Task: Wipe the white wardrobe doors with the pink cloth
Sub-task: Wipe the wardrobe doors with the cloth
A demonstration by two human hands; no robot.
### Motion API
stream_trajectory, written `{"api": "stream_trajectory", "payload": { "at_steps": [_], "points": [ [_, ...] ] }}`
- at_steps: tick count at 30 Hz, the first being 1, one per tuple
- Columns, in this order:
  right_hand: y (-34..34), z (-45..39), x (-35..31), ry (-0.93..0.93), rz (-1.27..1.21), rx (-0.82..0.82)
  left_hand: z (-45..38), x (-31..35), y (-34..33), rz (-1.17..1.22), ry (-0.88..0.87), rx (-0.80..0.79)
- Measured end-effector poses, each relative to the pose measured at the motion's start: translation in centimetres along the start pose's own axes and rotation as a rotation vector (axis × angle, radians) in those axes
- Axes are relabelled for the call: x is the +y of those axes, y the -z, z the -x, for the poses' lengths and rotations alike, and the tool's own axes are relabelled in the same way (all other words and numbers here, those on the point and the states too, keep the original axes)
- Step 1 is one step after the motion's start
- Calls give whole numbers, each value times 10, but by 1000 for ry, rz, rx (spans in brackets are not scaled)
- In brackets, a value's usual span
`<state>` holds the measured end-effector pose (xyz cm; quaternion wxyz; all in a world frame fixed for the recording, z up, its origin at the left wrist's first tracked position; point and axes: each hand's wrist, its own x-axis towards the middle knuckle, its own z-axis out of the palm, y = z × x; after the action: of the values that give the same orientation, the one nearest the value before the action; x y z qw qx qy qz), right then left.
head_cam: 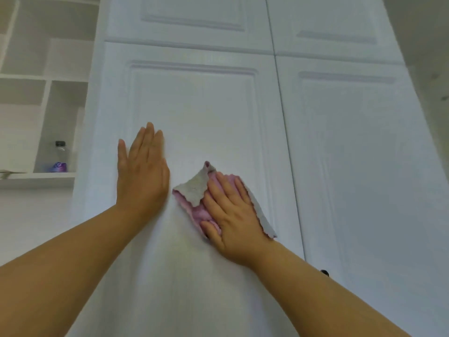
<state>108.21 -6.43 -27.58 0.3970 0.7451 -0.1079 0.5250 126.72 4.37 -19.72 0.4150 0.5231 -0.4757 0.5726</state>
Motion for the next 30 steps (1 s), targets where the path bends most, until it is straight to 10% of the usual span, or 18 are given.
{"api": "stream_trajectory", "payload": {
  "at_steps": [17,30],
  "points": [
    [32,-157,99,-415,-110,94,2,8,-15,-11,-25,5],
    [28,-79,62,-442,-191,182,-1,11,-16,-8,-18,21]
  ]
}}
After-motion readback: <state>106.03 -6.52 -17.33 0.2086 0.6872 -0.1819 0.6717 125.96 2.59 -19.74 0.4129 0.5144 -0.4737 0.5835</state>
